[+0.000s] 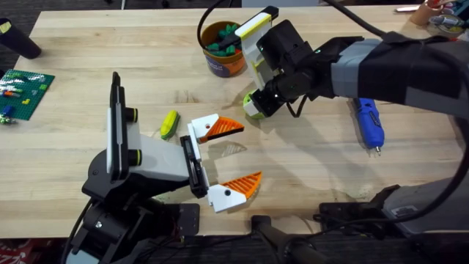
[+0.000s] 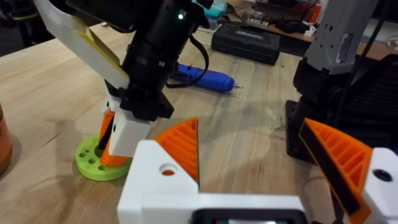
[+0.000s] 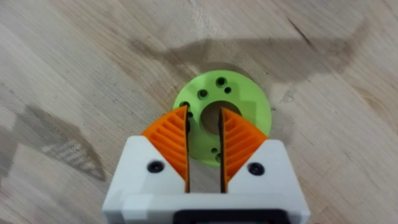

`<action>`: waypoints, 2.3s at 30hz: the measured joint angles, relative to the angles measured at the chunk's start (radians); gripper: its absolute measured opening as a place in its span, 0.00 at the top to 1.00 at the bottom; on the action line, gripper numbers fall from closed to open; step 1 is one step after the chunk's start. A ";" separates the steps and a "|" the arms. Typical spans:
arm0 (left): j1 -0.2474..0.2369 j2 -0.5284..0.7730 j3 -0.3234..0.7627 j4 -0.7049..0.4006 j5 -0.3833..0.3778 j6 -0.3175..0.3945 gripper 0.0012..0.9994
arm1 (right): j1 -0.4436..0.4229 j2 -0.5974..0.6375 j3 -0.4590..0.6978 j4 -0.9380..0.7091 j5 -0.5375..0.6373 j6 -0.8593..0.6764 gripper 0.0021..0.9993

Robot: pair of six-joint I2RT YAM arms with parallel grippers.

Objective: Pick up the gripper from the table and insert it into the empty holder that is missing its gripper. Then pick up a screw, insert it into the mounting hole, and use the screwdriver to tighten it. Finally, clean up the table by picking up the vegetable and placing it into the bucket.

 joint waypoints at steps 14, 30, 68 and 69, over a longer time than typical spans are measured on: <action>0.000 0.001 0.000 0.005 0.001 -0.001 0.01 | 0.000 -0.006 0.000 -0.021 -0.001 0.000 0.76; 0.000 0.001 0.000 0.005 0.001 -0.001 0.01 | 0.000 -0.098 0.069 -0.226 0.034 0.000 0.76; 0.000 0.001 0.000 0.005 0.001 -0.001 0.01 | -0.001 0.030 0.084 -0.171 0.097 0.000 0.76; 0.000 0.001 0.000 0.005 0.001 -0.001 0.01 | -0.001 0.030 0.084 -0.171 0.097 0.000 0.76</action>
